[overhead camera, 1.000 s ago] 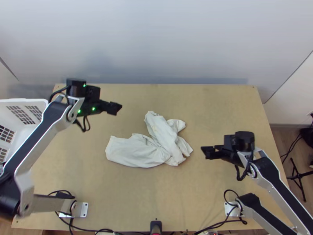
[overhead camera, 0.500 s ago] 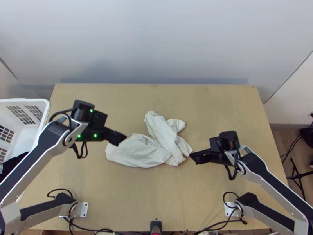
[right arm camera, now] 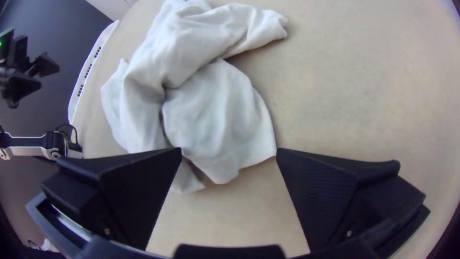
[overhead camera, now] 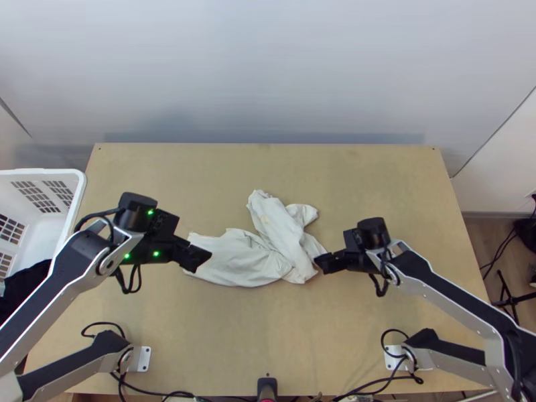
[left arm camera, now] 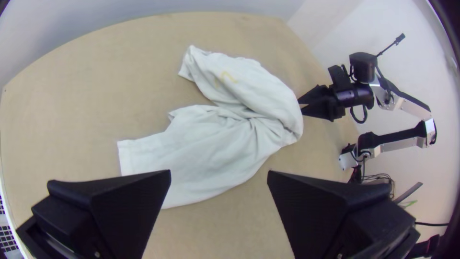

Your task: Fold the t-shirt

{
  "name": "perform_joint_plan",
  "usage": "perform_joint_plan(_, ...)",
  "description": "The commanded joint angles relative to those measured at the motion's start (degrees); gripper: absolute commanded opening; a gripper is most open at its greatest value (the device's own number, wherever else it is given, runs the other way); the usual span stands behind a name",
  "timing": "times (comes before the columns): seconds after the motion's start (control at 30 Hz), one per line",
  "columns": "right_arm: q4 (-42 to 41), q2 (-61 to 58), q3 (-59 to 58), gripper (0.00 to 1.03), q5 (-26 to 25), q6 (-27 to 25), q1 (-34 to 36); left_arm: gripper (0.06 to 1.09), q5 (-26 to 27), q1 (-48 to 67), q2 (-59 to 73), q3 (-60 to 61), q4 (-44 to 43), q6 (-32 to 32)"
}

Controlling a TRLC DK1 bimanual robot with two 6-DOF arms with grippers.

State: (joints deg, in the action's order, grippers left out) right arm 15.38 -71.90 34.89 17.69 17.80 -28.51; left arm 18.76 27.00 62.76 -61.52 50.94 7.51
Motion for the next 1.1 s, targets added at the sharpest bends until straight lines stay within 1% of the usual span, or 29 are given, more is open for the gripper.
perform_joint_plan(0.0,-1.9,-6.9,1.8,0.84,-1.3,-0.2,-1.5,1.03,-0.4,-0.5,-2.9,2.8,0.6,-0.7)
perform_joint_plan(0.07,-1.9,-8.3,2.2,0.84,-1.3,-0.2,-1.6,1.03,-0.4,-1.2,-3.2,3.0,0.6,-1.0)
perform_joint_plan(0.1,-1.8,-8.7,2.5,0.78,-1.5,-0.2,-2.0,1.03,-0.4,-1.6,-3.3,2.9,0.7,-1.2)
perform_joint_plan(0.13,-1.8,-8.8,3.0,0.62,-1.7,-0.8,-2.5,1.03,-0.5,-1.9,-3.5,3.0,0.7,-1.4)
perform_joint_plan(0.17,-1.8,-8.6,3.3,0.38,-2.8,-2.0,-3.0,1.03,-0.5,-2.4,-3.6,3.1,0.7,-1.8)
perform_joint_plan(0.2,-1.8,-8.7,3.9,0.08,-4.1,-3.1,-3.6,1.03,-0.5,-3.4,-3.6,3.2,0.7,-2.5)
perform_joint_plan(0.23,-1.6,-8.8,4.2,0.04,-4.2,-3.9,-3.6,1.03,-0.5,-4.1,-3.6,3.2,0.7,-2.9)
perform_joint_plan(0.33,0.3,-7.6,4.5,0.04,-4.5,-4.6,-3.2,1.03,-0.5,-5.4,-3.6,3.4,0.7,-3.8)
perform_joint_plan(0.47,5.6,-1.8,6.0,0.04,-5.7,-5.7,-2.5,1.03,-0.5,-7.1,-3.7,3.4,0.7,-4.4)
perform_joint_plan(0.6,17.2,4.0,13.0,0.04,-6.2,-7.1,-0.7,1.03,-0.4,-7.5,-4.1,3.3,2.0,-5.4)
perform_joint_plan(0.73,30.0,5.8,26.8,0.04,-6.3,-8.3,0.0,1.03,-0.4,-6.8,-5.2,4.4,3.5,-7.4)
perform_joint_plan(0.8,34.4,5.6,34.3,0.04,-6.2,-8.7,-0.1,1.03,-0.4,-6.6,-5.2,5.0,3.5,-7.9)
perform_joint_plan(0.93,38.6,4.8,47.8,0.04,-6.2,-9.6,-0.9,1.03,-0.4,-6.6,-4.5,5.3,3.0,-8.6)
perform_joint_plan(1.07,39.1,1.7,62.0,0.04,-6.5,-9.3,-1.4,1.03,-0.3,-6.5,-4.6,5.5,3.4,-10.3)
